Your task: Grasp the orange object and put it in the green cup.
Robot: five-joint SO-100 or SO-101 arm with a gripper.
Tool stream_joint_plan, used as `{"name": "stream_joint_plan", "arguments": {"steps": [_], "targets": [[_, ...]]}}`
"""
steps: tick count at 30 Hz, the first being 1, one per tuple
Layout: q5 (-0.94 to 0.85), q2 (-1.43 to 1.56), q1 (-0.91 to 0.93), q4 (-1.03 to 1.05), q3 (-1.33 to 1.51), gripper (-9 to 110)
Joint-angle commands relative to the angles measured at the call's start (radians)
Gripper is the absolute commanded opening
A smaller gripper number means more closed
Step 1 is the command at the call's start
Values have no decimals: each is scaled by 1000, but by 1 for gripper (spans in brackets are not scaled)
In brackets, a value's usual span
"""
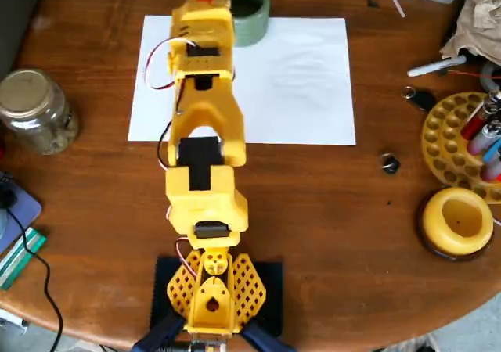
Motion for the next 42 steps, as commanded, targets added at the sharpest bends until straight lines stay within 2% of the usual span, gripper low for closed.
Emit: {"name": "stream_joint_plan", "arguments": {"steps": [1, 27, 40, 42], "targets": [[-8, -15, 34, 2, -97, 0], [-2, -480, 101, -2, -584, 0], [-8, -540, 92, -12, -614, 0], [-8, -548, 87, -20, -612, 4]]}}
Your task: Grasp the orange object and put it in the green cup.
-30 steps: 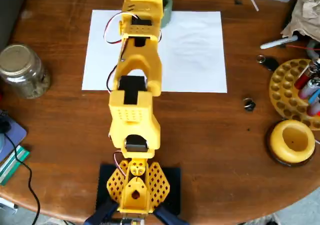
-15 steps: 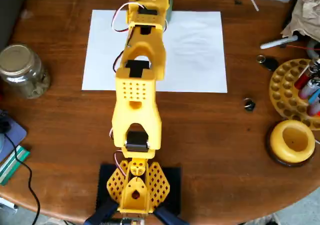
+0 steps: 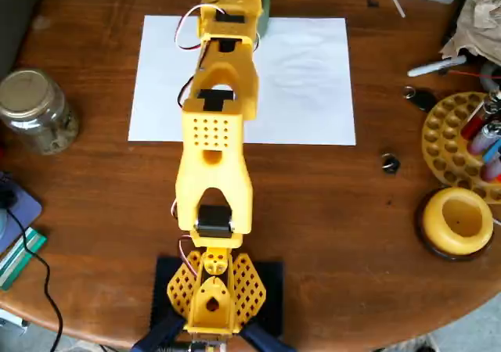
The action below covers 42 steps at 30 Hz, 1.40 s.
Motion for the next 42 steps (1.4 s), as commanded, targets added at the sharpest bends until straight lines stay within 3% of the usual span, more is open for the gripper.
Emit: {"name": "stream_joint_plan", "arguments": {"steps": [1, 9, 14, 18, 22, 25, 31, 35, 42], "targets": [[-6, 5, -9, -21, -44, 8], [3, 20, -32, -21, -14, 29], [-5, 29, -34, -21, -11, 29], [-6, 32, -31, -21, -8, 22], [-9, 41, -20, -15, 3, 0], [-29, 100, -18, -15, 66, 0], [-239, 374, -8, 183, 212, 0], [-453, 588, -3, 508, 235, 0], [-992, 976, 5, 657, 489, 0]]}}
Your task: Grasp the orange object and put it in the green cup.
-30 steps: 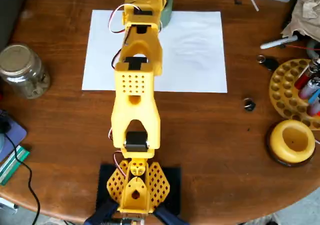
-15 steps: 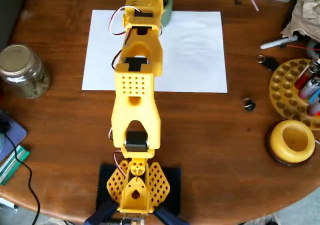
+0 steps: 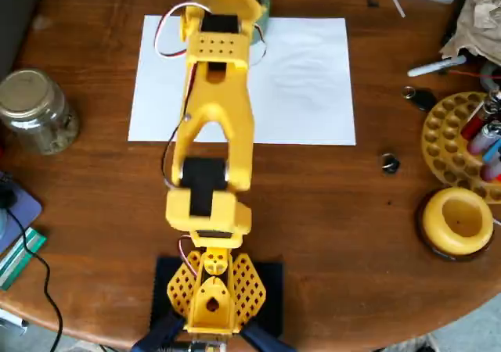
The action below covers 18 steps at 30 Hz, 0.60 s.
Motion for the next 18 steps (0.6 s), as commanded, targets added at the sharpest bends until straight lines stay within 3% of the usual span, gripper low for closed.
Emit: {"name": "stream_joint_plan", "arguments": {"steps": [1, 5, 11, 18], "targets": [[-273, 247, 6, 28, 146, 0], [-457, 463, 6, 183, 258, 0], [-578, 666, 8, 520, 296, 0], [-652, 989, 11, 650, 503, 0]]}}
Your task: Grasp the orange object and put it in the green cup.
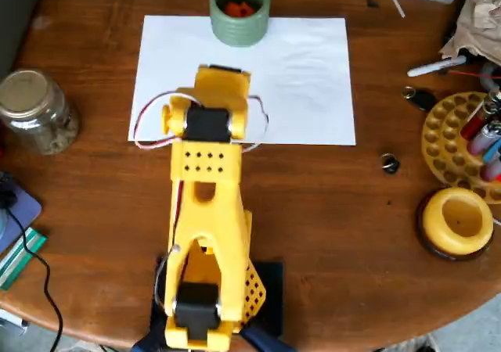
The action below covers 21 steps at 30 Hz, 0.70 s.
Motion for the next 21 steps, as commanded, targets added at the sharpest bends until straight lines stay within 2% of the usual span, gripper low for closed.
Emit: {"name": "stream_joint_plan", "arguments": {"steps": [1, 6, 21], "targets": [[-34, 201, 0, 35, 118, 0], [-69, 499, 0, 75, 354, 0], [-192, 499, 5, -32, 704, 0]]}}
